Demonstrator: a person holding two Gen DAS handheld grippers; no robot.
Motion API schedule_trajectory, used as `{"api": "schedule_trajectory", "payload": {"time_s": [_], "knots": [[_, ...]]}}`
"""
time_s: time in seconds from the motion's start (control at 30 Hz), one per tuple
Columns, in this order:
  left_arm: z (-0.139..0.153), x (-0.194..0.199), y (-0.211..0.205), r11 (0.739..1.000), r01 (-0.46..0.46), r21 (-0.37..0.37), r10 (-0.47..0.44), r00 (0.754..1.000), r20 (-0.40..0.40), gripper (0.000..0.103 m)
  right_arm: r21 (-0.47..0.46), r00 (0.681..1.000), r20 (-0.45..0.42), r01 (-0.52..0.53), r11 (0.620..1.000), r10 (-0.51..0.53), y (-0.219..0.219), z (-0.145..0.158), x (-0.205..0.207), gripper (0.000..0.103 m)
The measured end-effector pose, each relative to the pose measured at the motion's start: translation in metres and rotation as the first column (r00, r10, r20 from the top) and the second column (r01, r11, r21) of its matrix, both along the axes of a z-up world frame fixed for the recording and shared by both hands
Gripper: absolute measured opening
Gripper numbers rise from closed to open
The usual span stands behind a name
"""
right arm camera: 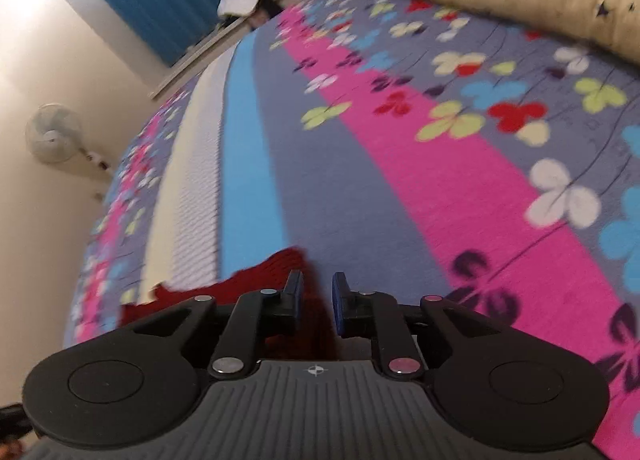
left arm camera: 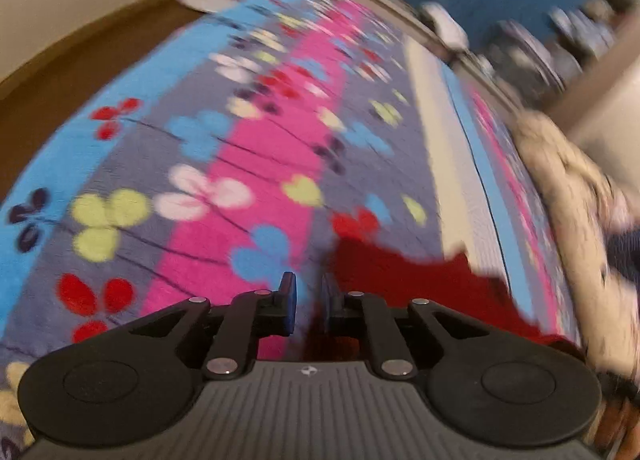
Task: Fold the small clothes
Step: 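Lift the hem with both grippers and fold it toward the collar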
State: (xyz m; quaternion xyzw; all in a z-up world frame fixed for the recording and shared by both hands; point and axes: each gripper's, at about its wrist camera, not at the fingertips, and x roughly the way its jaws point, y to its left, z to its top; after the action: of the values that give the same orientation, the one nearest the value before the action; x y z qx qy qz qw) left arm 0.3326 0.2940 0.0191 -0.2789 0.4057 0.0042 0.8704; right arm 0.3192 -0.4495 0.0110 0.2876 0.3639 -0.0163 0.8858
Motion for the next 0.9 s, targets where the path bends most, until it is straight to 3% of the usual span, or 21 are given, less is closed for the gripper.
{"api": "schedule_trajectory", "payload": {"time_s": [0.07,0.1,0.17,0.27,0.3,0.37,0.4,0.43,0.47,0.53,0.8,0.87,0.9], "knots": [[0.006,-0.011,0.02,0.995,-0.042,-0.09,0.047,0.997,0.06,0.023,0.022,1.0,0.002,0.007,1.0,-0.007,-0.01,-0.001,-0.01,0.018],[0.008,-0.016,0.028,0.994,-0.053,-0.099,0.06,0.995,0.077,0.029,0.04,1.0,0.025,0.009,0.999,-0.01,-0.018,0.003,-0.016,0.018],[0.006,-0.019,0.033,0.998,-0.047,-0.038,0.048,0.998,0.036,0.037,0.02,0.997,0.08,-0.009,1.0,0.008,-0.028,0.009,-0.024,0.023],[-0.016,-0.013,0.023,0.998,0.038,0.058,-0.03,0.99,-0.139,0.04,-0.023,0.994,0.029,-0.109,0.994,0.11,-0.029,0.0,-0.022,0.027],[-0.016,-0.011,0.016,0.995,0.073,0.062,-0.063,0.987,-0.147,0.04,-0.005,0.987,0.005,-0.159,0.987,0.159,-0.026,-0.006,-0.021,0.028],[-0.013,-0.011,-0.001,0.983,0.169,0.068,-0.161,0.981,-0.111,0.055,-0.006,0.972,-0.017,-0.236,0.972,0.236,-0.017,-0.013,-0.016,0.029],[-0.013,-0.011,-0.01,0.974,0.209,0.084,-0.201,0.975,-0.094,0.07,-0.029,0.963,-0.027,-0.27,0.963,0.269,-0.009,-0.014,-0.015,0.033],[-0.014,-0.011,-0.018,0.967,0.232,0.107,-0.224,0.971,-0.084,0.079,-0.053,0.952,-0.037,-0.305,0.951,0.303,-0.002,-0.015,-0.013,0.036],[-0.016,-0.008,-0.026,0.958,0.249,0.141,-0.239,0.967,-0.085,0.079,-0.069,0.943,-0.045,-0.333,0.94,0.331,0.005,-0.016,-0.012,0.042],[-0.022,0.001,-0.039,0.944,0.268,0.192,-0.254,0.962,-0.095,0.079,-0.08,0.936,-0.059,-0.352,0.933,0.348,0.014,-0.02,-0.007,0.046],[-0.027,0.03,-0.058,0.942,0.248,0.227,-0.253,0.967,-0.007,0.077,-0.067,0.96,-0.03,-0.279,0.958,0.277,0.02,-0.027,0.028,0.048],[-0.03,0.034,-0.06,0.935,0.253,0.247,-0.263,0.965,0.007,0.052,-0.088,0.959,-0.019,-0.283,0.955,0.283,0.026,-0.027,0.033,0.045],[-0.03,0.037,-0.061,0.931,0.262,0.256,-0.273,0.962,0.009,0.023,-0.106,0.959,-0.012,-0.284,0.953,0.285,0.03,-0.026,0.035,0.027]]}}
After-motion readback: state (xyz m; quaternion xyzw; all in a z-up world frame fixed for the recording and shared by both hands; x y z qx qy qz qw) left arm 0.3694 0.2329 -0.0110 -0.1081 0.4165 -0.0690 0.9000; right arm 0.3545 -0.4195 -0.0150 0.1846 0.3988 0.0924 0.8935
